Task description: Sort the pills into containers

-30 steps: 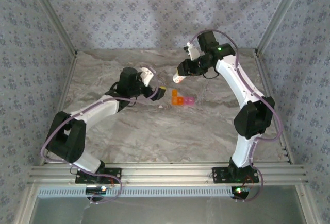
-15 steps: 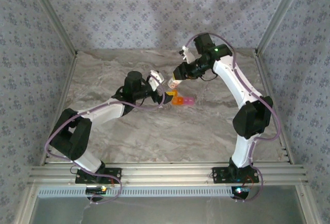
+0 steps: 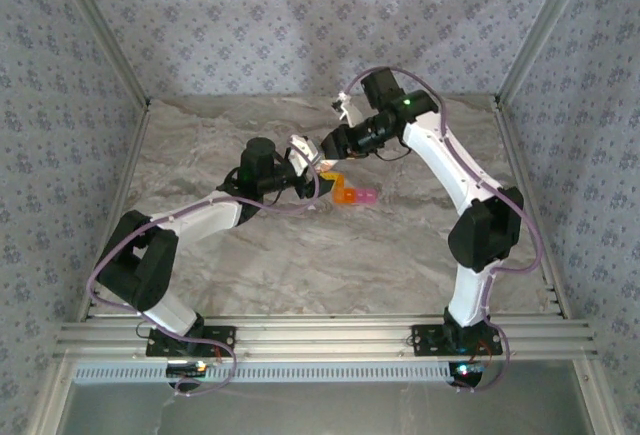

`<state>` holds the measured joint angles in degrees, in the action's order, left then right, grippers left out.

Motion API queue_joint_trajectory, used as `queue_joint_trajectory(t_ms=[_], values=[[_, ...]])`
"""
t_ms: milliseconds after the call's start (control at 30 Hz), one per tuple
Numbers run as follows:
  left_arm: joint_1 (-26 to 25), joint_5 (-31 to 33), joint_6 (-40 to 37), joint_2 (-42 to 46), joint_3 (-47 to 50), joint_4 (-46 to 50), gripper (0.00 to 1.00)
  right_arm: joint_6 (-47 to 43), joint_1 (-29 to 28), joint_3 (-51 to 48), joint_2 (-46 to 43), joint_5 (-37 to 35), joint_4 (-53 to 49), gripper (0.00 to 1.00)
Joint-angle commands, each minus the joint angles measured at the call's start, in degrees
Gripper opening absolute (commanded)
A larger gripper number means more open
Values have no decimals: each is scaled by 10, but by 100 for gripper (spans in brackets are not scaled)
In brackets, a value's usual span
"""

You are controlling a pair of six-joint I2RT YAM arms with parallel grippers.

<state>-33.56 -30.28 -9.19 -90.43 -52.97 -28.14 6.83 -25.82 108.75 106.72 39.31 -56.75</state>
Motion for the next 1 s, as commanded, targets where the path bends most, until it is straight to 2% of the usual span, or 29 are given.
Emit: queue_joint_trajectory(t_ms=[0, 300, 533, 700, 767, 867, 967], values=[[-3, -22, 7, 9, -4, -10, 63, 12, -2, -11, -3, 15, 4, 33], [-4, -25, 20, 15, 1, -16, 56, 15, -4, -20, -5, 18, 9, 33], [-4, -27, 21, 17, 2, -14, 40, 16, -4, -25, -6, 22, 8, 33], [-2, -19, 25, 22, -10, 20, 30, 18, -1, -28, -8, 24, 11, 34], [2, -14, 40, 25, -14, 27, 30, 19, 0, -29, -9, 24, 11, 40], [9, 5, 61, 32, -21, 50, 29, 24, 14, -39, -30, 9, 16, 58], [16, 9, 76, 41, -32, 78, 29, 46, 40, -75, -72, 25, 47, 66]])
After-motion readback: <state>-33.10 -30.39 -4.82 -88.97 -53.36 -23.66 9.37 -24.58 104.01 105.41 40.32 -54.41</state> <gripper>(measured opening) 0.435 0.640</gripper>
